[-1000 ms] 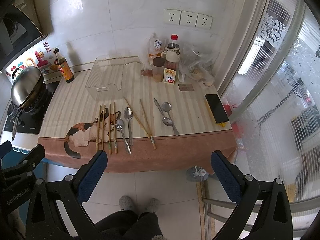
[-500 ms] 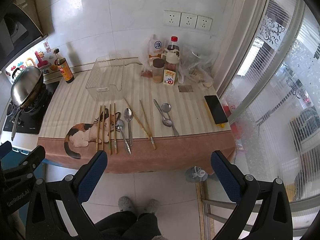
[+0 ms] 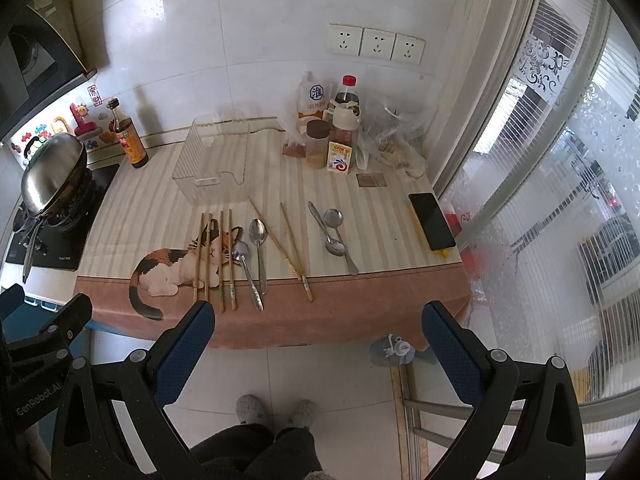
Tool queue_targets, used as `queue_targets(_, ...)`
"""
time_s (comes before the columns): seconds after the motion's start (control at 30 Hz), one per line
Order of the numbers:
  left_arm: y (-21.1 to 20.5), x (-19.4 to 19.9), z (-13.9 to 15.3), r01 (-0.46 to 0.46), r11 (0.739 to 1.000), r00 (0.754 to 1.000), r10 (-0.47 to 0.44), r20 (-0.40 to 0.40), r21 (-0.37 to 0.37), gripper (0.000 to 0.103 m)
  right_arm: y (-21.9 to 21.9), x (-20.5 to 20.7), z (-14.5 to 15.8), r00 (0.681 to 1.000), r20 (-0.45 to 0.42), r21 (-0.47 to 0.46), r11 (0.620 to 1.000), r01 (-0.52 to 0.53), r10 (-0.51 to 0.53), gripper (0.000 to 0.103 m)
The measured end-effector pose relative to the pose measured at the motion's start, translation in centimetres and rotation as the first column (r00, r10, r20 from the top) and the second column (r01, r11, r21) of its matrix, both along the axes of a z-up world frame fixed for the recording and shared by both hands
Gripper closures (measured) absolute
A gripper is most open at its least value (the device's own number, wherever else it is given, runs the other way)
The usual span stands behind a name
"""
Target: Organize utensils
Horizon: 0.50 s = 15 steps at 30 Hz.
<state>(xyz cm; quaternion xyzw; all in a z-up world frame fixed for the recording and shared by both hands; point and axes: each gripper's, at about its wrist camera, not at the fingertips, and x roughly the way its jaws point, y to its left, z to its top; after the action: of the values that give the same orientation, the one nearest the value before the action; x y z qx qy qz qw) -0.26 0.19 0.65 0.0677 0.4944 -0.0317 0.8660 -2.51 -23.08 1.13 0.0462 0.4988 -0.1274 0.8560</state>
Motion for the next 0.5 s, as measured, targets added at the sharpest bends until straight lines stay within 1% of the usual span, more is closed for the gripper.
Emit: queue_targets(0.5, -0.17, -0.05, -0.13, -0.002, 1.0, 1.0, 0.002, -0.002, -0.004, 0.0, 0.17, -0.11, -0.23, 1.0, 0.002, -0.01, 1.0, 0.003, -0.003, 0.0)
